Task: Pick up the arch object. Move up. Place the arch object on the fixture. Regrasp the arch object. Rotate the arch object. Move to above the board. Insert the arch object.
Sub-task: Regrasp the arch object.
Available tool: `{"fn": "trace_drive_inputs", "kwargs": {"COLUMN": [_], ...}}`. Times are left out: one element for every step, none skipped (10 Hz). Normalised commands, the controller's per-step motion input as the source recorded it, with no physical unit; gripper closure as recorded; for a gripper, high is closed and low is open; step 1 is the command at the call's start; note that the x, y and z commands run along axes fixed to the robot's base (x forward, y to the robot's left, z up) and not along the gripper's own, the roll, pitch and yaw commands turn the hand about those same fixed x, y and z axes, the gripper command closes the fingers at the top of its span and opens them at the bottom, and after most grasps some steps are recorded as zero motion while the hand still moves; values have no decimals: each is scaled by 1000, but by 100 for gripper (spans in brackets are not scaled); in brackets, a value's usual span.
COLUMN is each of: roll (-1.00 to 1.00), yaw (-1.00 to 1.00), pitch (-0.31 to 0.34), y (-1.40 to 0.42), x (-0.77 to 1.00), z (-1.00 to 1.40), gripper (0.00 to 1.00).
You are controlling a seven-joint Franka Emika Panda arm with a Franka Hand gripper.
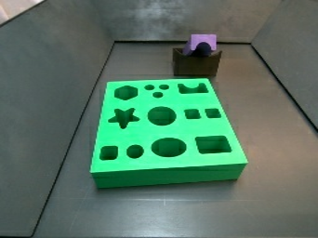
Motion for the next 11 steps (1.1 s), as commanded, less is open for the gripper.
{"fn": "trace_drive_inputs", "kwargs": {"roll": [1000, 1000, 1000, 1000, 1000, 1000, 1000, 1000, 1000, 1000, 1000], "yaw": [53, 53, 53, 53, 54, 55, 56, 57, 58, 62, 63], "pitch": [43, 43, 41, 37, 36, 34, 36, 42, 46, 58, 62], "y": [-377, -42, 16, -13, -17, -15, -15, -19, -15, -23, -25], "x": [-4, -13, -14, 1, 6, 14, 17, 17, 20, 36, 47], "z": [64, 53, 35, 6, 4, 4, 1, 1, 0, -3, -7], "gripper": [0, 0, 0, 0, 0, 0, 0, 0, 0, 0, 0]}}
